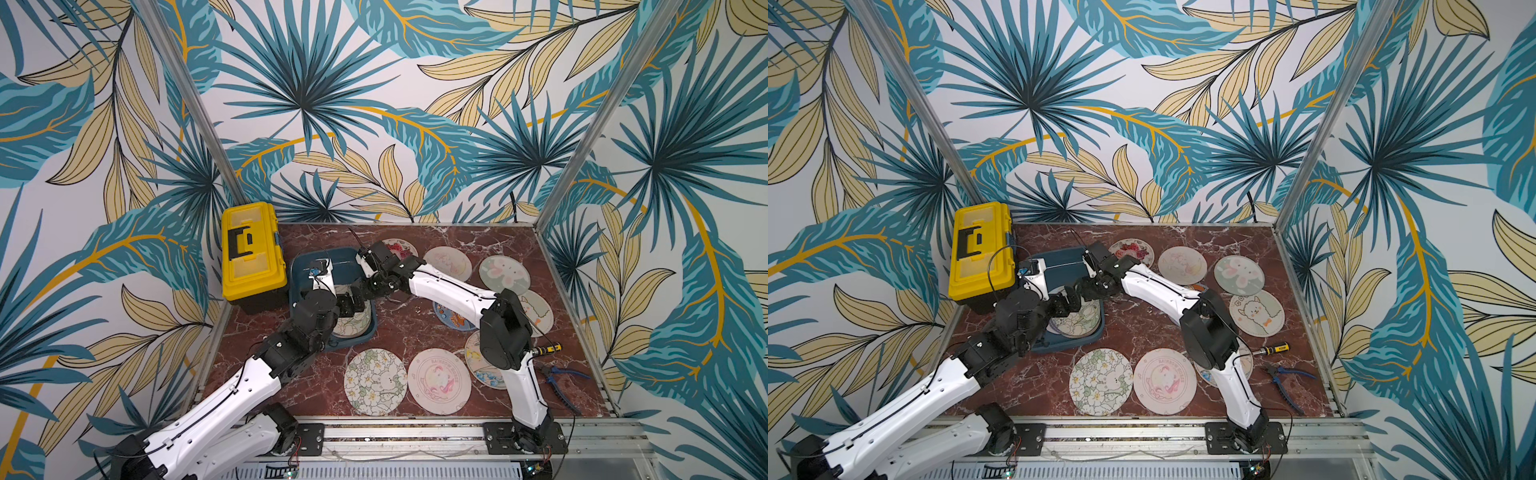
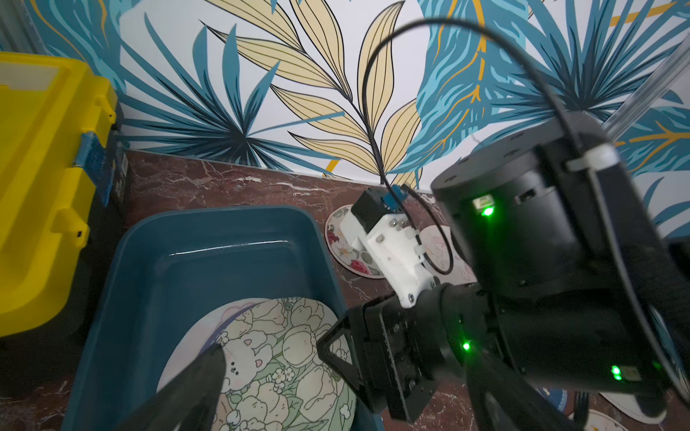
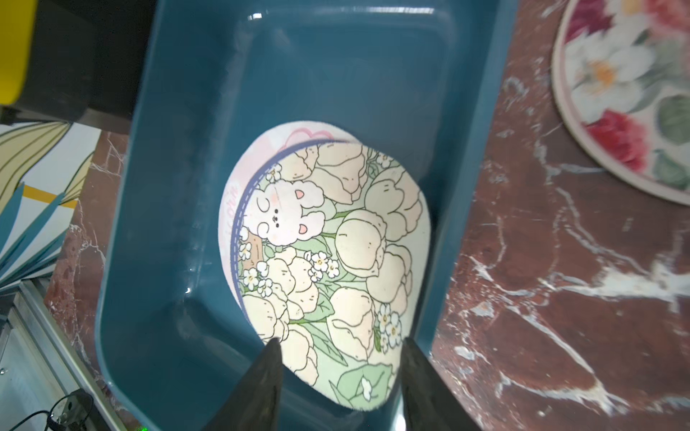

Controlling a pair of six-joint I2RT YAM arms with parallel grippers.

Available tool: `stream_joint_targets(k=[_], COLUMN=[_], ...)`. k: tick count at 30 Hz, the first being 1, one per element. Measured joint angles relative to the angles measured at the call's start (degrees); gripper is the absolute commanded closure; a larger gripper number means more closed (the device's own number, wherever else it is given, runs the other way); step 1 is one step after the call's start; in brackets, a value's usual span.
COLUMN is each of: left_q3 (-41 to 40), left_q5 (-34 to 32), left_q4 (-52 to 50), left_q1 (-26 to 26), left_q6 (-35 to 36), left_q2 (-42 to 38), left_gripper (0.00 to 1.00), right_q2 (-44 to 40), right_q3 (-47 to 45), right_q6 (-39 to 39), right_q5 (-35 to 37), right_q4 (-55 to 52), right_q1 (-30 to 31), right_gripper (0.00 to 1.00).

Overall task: Put the coasters into the storage box
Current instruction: Place the coaster in the storage box.

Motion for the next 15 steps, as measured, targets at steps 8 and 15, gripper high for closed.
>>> stream_joint_targets(k=[8,15], left_q3=[0.6,6.6], left_q5=[5.9,10.7], left_q4=[0.2,0.1], left_q1=[0.0,-0.9], left_q6=[1.3,2.1], left_q2=[6.3,16.2], left_gripper=[0.0,0.01], right_q2=[-6.1,-12.0], right_q3=[-7.7,-16.6], right_q6=[-0.1,0.4], right_q5=[2.8,3.9], right_q4=[1.3,2.6], right_q1=[-2.0,-6.7], right_gripper=[0.44,0.43])
